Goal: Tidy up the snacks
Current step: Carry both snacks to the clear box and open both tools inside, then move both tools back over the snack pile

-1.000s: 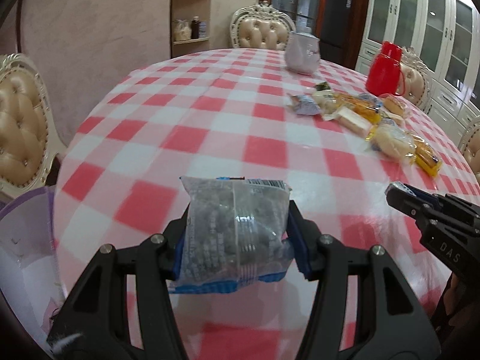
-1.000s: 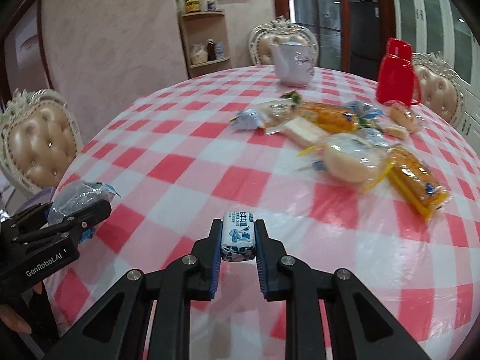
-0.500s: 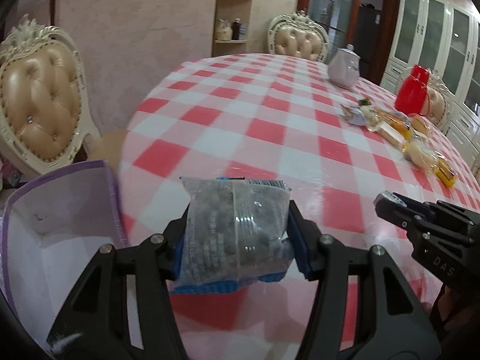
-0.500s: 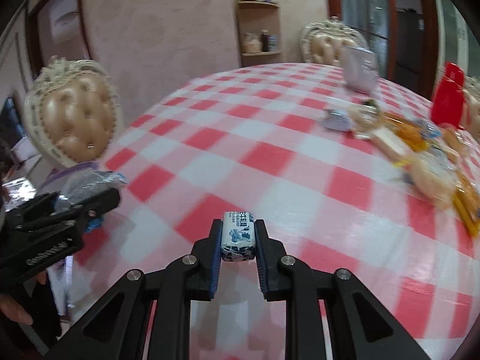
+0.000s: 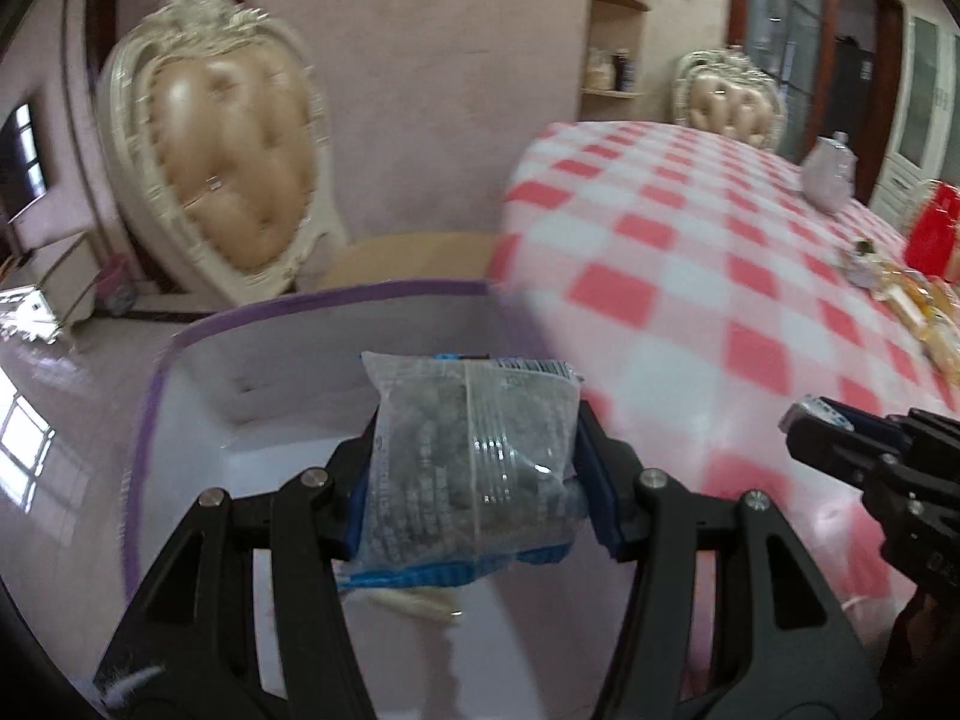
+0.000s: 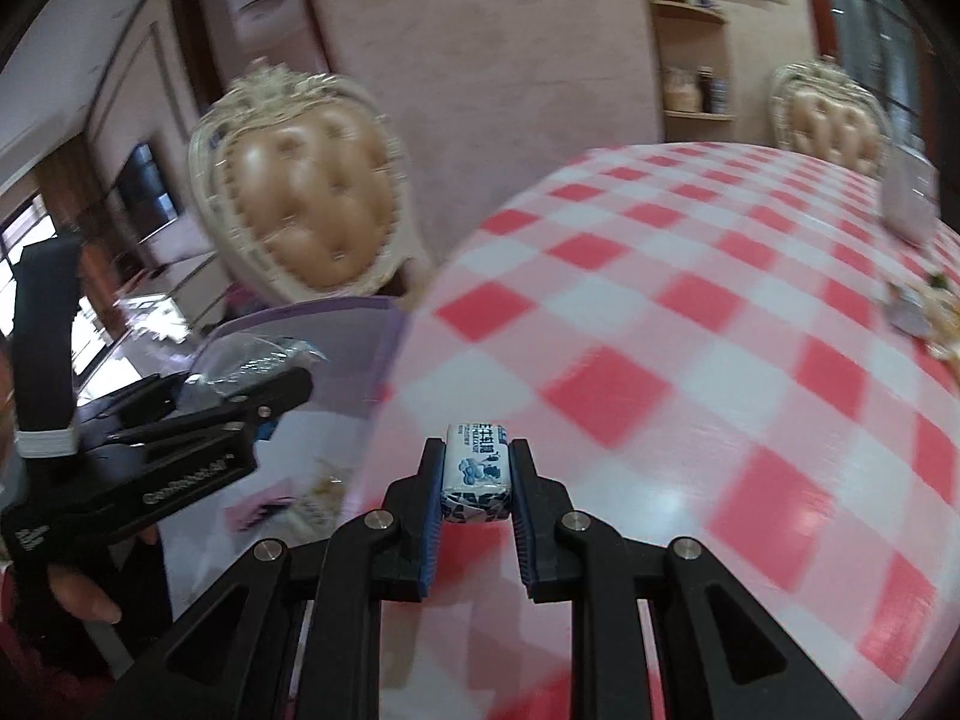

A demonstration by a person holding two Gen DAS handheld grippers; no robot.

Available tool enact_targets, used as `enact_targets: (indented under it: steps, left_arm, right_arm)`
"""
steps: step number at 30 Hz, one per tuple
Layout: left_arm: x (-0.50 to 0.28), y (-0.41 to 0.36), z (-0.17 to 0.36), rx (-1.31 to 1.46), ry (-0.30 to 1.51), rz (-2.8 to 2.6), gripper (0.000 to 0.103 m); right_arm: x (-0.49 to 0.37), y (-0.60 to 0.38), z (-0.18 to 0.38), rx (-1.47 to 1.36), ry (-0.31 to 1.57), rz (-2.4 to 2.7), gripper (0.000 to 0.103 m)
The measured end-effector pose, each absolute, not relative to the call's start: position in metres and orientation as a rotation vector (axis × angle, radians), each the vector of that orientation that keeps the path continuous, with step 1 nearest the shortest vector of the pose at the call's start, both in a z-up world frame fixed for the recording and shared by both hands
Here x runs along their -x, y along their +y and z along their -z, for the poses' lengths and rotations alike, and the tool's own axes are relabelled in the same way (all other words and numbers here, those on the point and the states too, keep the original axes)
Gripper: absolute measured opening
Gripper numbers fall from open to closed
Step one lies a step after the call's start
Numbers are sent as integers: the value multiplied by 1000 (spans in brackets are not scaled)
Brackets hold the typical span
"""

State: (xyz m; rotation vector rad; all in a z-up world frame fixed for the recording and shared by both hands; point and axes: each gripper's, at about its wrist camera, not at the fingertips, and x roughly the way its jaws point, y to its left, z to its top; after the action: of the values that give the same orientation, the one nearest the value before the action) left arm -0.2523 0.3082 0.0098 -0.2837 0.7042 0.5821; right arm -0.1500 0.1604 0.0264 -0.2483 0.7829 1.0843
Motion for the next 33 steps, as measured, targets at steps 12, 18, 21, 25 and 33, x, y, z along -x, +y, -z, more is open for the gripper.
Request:
enact_targets:
  steps: [12,18,21,25,33]
  left_arm:
    - [292,360,6,327,740,-739,60]
    - [297,368,9,324,756,-777,60]
    - [296,368,10,320,776,-807,63]
    - [297,365,5,294,771,-865,84]
    - [283,344,-12,235,754,-862,91]
  right_arm:
    - [212,223,-13,368,828,-1317,21]
    - [227,233,-3,410,860,-1371,21]
    - [229,233,-2,411,882,-1406,22]
    - [223,231,-3,379,919,-1397,24]
    - [196,191,-21,286,881,-1329,24]
